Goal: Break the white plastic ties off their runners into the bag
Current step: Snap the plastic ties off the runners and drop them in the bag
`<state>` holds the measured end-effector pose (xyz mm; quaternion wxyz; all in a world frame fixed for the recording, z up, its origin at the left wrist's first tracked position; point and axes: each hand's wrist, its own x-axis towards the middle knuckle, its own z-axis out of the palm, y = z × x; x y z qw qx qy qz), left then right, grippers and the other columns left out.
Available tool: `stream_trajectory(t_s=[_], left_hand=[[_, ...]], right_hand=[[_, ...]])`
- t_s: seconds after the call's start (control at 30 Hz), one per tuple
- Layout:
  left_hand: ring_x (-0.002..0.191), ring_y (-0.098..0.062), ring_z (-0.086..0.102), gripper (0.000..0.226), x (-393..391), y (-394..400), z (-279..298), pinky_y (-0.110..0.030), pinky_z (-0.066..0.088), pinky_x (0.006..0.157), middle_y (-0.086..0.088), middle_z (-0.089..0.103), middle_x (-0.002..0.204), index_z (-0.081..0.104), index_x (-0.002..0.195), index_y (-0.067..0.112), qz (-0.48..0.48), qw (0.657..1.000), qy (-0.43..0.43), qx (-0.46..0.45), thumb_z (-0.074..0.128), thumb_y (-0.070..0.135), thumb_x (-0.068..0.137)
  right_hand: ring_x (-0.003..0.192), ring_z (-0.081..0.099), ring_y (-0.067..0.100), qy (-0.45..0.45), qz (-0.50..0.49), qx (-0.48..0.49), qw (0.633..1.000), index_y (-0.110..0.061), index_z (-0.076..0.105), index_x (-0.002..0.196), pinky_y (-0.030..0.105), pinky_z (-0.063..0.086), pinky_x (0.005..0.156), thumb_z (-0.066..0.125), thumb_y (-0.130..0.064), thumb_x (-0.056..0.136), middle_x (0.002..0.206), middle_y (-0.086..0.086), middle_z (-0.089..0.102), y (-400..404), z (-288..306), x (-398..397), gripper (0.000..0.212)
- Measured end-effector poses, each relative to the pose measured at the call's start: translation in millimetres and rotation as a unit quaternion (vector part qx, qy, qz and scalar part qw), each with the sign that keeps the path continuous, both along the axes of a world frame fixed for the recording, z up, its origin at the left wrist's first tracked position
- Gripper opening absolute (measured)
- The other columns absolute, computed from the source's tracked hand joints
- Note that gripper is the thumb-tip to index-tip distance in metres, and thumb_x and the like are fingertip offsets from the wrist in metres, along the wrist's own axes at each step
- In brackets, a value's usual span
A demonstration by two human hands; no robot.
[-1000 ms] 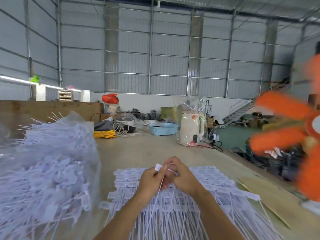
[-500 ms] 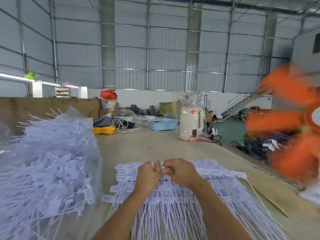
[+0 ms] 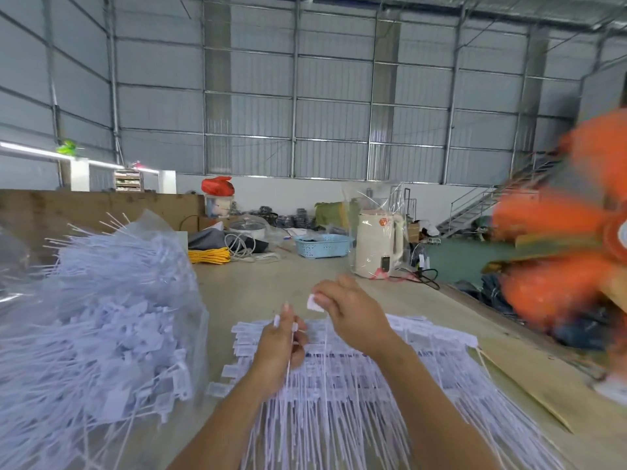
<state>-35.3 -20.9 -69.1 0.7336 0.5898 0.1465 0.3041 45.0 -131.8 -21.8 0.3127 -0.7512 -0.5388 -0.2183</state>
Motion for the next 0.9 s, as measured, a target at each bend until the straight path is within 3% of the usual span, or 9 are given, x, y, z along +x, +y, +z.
stream_trajectory(t_s=[0.1, 0.17, 0.27, 0.4, 0.47, 0.53, 0.67, 0.77, 0.9], left_hand=[[0.034, -0.012, 0.036, 0.083, -1, -7, 2, -0.016, 0.025, 0.035, -0.008, 0.046, 0.048, 0.059, 0.073, 0.003, -0.051, 0.999, -0.017, 0.004, 0.021, 0.077, 0.078], [0.046, -0.020, 0.050, 0.095, -1, -11, 4, -0.020, 0.037, 0.044, -0.022, 0.052, 0.059, 0.066, 0.087, -0.002, -0.067, 0.998, -0.015, 0.013, 0.022, 0.081, 0.072], [0.039, -0.016, 0.049, 0.074, -2, -15, 4, -0.019, 0.036, 0.043, -0.013, 0.053, 0.049, 0.062, 0.063, 0.006, -0.041, 0.998, 0.008, 0.056, 0.035, 0.073, 0.080], [0.033, -0.014, 0.043, 0.050, 3, -13, 2, -0.018, 0.032, 0.036, -0.006, 0.053, 0.046, 0.055, 0.051, 0.014, 0.035, 0.994, 0.000, 0.101, 0.050, 0.037, 0.095], [0.031, -0.013, 0.040, 0.049, 2, -8, 3, -0.017, 0.030, 0.035, -0.004, 0.051, 0.045, 0.054, 0.054, 0.011, 0.060, 0.995, -0.014, 0.078, 0.050, 0.036, 0.096], [0.031, -0.012, 0.038, 0.048, 0, -4, 3, -0.017, 0.029, 0.034, -0.002, 0.048, 0.043, 0.059, 0.060, 0.007, 0.071, 0.995, -0.010, 0.072, 0.049, 0.036, 0.096], [0.031, -0.011, 0.041, 0.049, -2, -2, 4, -0.019, 0.030, 0.035, -0.001, 0.046, 0.040, 0.058, 0.051, 0.011, 0.085, 0.993, 0.045, 0.075, 0.051, 0.030, 0.096], [0.037, -0.016, 0.043, 0.036, -4, -3, 12, -0.021, 0.032, 0.044, -0.003, 0.047, 0.044, 0.051, 0.059, 0.008, 0.097, 0.985, 0.112, 0.086, 0.052, 0.022, 0.092], [0.025, -0.011, 0.028, 0.027, -15, -10, 32, -0.011, 0.019, 0.036, -0.004, 0.039, 0.042, 0.046, 0.060, 0.008, 0.050, 0.977, 0.188, 0.092, 0.048, 0.011, 0.086]], right_hand=[[0.087, 0.053, 0.011, 0.046, 0.047, -0.002, 0.998, -0.016, 0.058, 0.116, 0.027, 0.047, 0.082, 0.047, -0.007, 0.094, 0.100, -0.003, 0.036, 11, -7, -15, 0.026], [0.100, 0.057, 0.020, 0.057, 0.018, -0.019, 0.998, -0.010, 0.055, 0.118, 0.030, 0.047, 0.090, 0.048, 0.004, 0.087, 0.108, 0.001, 0.037, 16, -16, -18, 0.035], [0.094, 0.058, 0.032, 0.082, -0.046, 0.026, 0.995, -0.005, 0.052, 0.117, 0.040, 0.048, 0.085, 0.047, 0.006, 0.086, 0.118, 0.012, 0.039, 18, -19, -19, 0.034], [0.092, 0.056, 0.029, 0.111, -0.018, 0.050, 0.992, -0.007, 0.054, 0.110, 0.040, 0.047, 0.081, 0.042, -0.003, 0.092, 0.111, 0.012, 0.052, 14, -19, -14, 0.023], [0.088, 0.056, 0.027, 0.095, -0.055, -0.011, 0.994, -0.011, 0.054, 0.097, 0.036, 0.044, 0.077, 0.039, -0.019, 0.098, 0.098, 0.011, 0.060, 11, -21, -8, 0.017], [0.076, 0.053, 0.026, 0.126, -0.040, -0.062, 0.989, -0.007, 0.052, 0.083, 0.034, 0.041, 0.070, 0.040, -0.034, 0.099, 0.083, 0.015, 0.059, 8, -24, -4, 0.033], [0.068, 0.046, 0.021, 0.162, 0.053, -0.042, 0.984, 0.005, 0.059, 0.084, 0.035, 0.037, 0.064, 0.054, -0.028, 0.094, 0.079, 0.023, 0.057, 8, -31, -1, 0.035], [0.071, 0.053, 0.023, 0.097, 0.029, -0.031, 0.994, -0.003, 0.063, 0.087, 0.035, 0.041, 0.068, 0.057, -0.029, 0.092, 0.077, 0.013, 0.062, 5, -36, 7, 0.028], [0.080, 0.056, 0.020, -0.024, -0.001, -0.025, 0.999, -0.017, 0.065, 0.093, 0.030, 0.037, 0.073, 0.052, -0.041, 0.092, 0.084, 0.000, 0.068, 3, -39, 11, 0.027]])
